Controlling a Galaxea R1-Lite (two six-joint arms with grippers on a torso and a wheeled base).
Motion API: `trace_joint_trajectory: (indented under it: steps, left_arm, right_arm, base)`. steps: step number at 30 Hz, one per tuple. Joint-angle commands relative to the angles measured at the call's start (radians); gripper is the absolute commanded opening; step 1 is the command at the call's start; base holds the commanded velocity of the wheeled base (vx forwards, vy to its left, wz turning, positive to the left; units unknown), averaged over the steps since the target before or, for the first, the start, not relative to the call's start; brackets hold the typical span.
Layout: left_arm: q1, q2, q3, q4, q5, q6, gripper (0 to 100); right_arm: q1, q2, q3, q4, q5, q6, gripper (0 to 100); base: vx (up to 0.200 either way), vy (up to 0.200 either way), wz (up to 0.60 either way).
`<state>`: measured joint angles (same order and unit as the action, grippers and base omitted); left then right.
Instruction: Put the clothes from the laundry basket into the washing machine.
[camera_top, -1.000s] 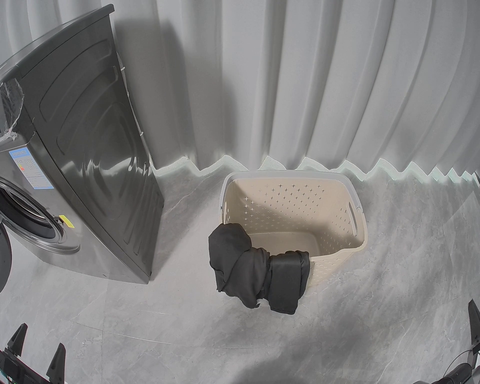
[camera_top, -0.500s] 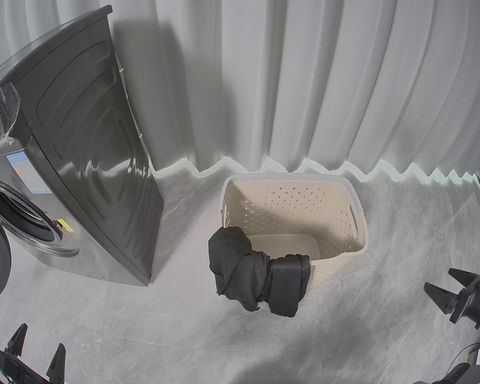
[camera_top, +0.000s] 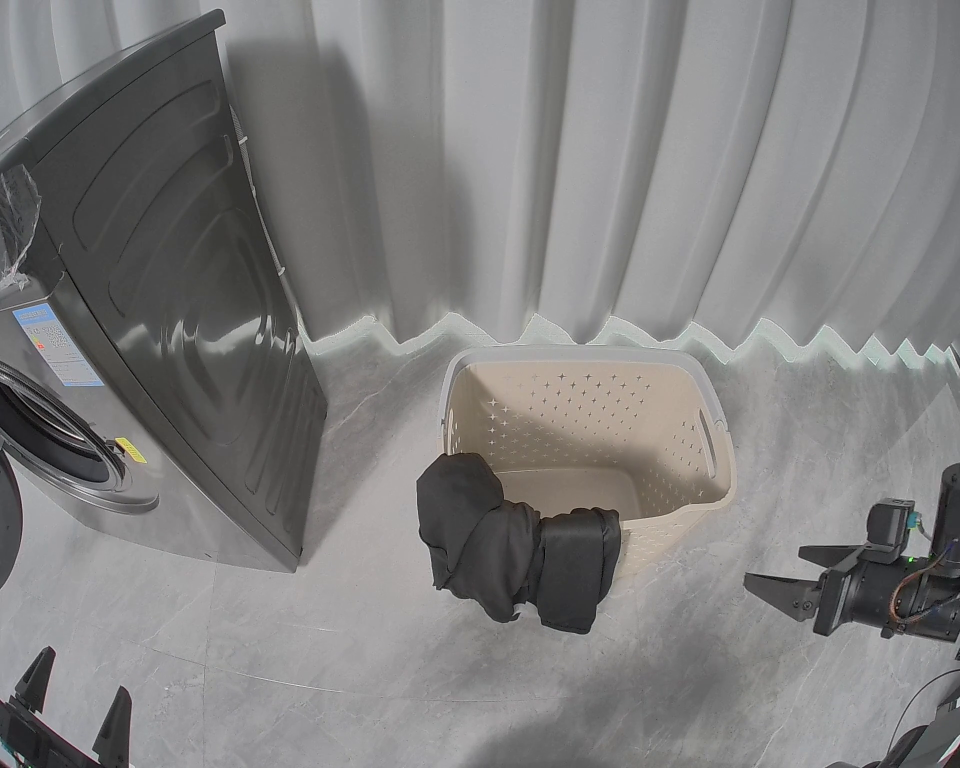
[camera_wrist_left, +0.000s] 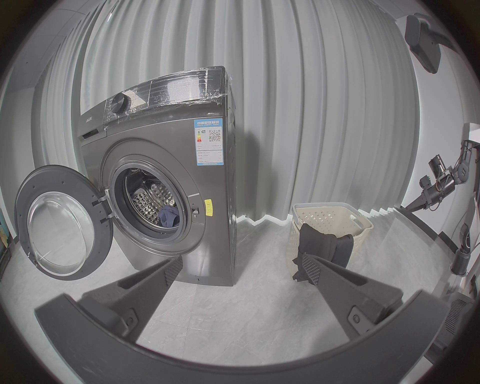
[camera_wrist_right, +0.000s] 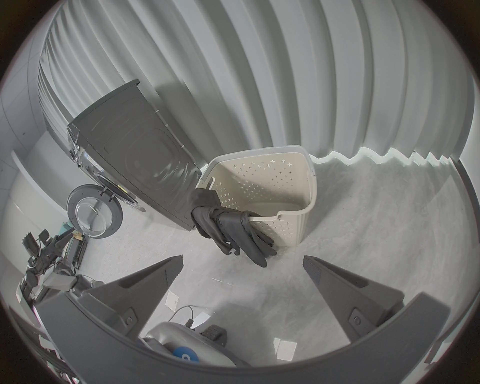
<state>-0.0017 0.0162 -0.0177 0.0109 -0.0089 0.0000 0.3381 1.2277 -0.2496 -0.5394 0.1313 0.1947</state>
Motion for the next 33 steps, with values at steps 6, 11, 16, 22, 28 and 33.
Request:
trace_joint_trajectory:
  steps: [6,11,16,22,28,33]
  left_arm:
    - [0.0,-0.016,0.015,0.0,0.0,0.0,100]
    - [0.0,-0.016,0.015,0.001,0.0,0.0,100]
    - [0.0,-0.016,0.015,0.0,0.0,-0.002,100]
    - [0.0,-0.016,0.015,0.0,0.0,-0.002,100]
    - [0.0,-0.016,0.015,0.0,0.0,-0.002,100]
    - [0.0,-0.016,0.015,0.001,0.0,-0.002,100]
  right_arm:
    - [0.068,0.239,-0.007,-0.131,-0.071,0.042,100]
    - [0.085,0.309,-0.033,-0.174,-0.094,0.043,100]
    - [0.144,0.446,-0.053,-0.294,-0.163,0.083,100]
    - [0.174,0.593,-0.085,-0.398,-0.171,0.117,100]
    - [0.193,0.678,-0.137,-0.436,-0.171,0.112,100]
    - [0.206,0.73,-0.185,-0.438,-0.171,0.115,100]
  base:
    - [0.0,0.0,0.0]
    - [0.0,0.0,0.0]
    - [0.0,0.0,0.0]
    - [0.0,0.0,0.0]
    - [0.0,0.0,0.0]
    - [0.0,0.0,0.0]
